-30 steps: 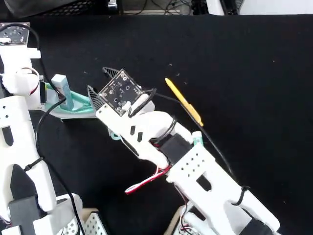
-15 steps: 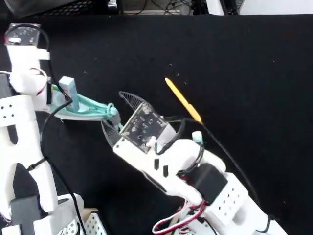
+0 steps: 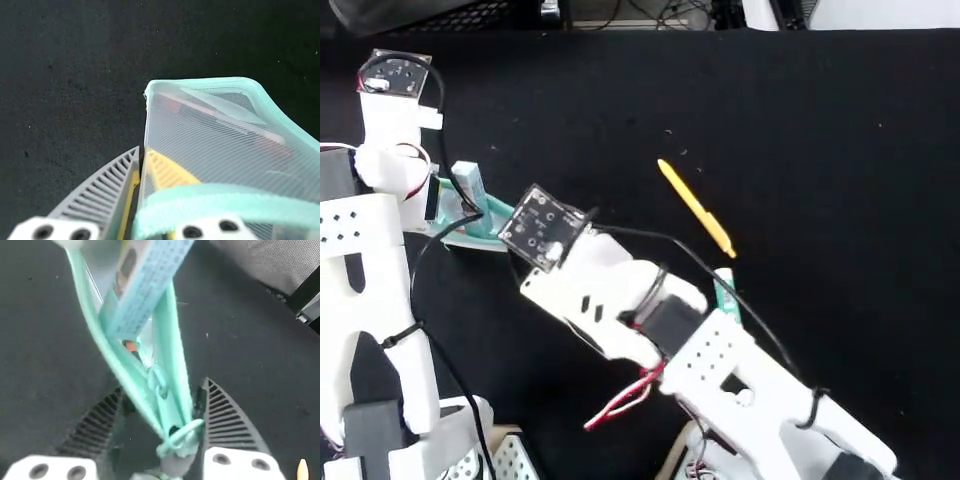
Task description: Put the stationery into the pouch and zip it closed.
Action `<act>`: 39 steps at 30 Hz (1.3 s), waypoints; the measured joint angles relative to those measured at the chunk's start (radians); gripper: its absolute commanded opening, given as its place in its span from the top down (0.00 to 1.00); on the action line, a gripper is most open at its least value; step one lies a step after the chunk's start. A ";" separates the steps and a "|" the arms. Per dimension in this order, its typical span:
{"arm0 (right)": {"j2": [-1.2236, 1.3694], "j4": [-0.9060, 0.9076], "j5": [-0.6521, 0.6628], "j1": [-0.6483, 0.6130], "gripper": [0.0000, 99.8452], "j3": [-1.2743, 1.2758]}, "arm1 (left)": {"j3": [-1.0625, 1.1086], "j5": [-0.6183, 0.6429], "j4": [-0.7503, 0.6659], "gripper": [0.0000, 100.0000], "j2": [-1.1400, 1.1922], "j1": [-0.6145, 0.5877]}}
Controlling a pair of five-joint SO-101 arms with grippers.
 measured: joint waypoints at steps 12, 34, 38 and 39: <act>-0.086 0.112 0.005 0.087 0.99 -0.086 | -0.006 -0.002 0.000 0.97 0.000 0.017; -0.133 0.242 0.084 0.117 0.94 -0.219 | -0.020 -0.002 0.068 0.97 -0.239 0.046; -0.133 0.242 0.084 0.117 0.79 -0.163 | 0.009 0.005 0.032 0.97 -0.144 0.049; -0.135 0.241 0.084 0.117 0.78 -0.160 | 0.028 0.012 0.021 0.97 -0.114 0.051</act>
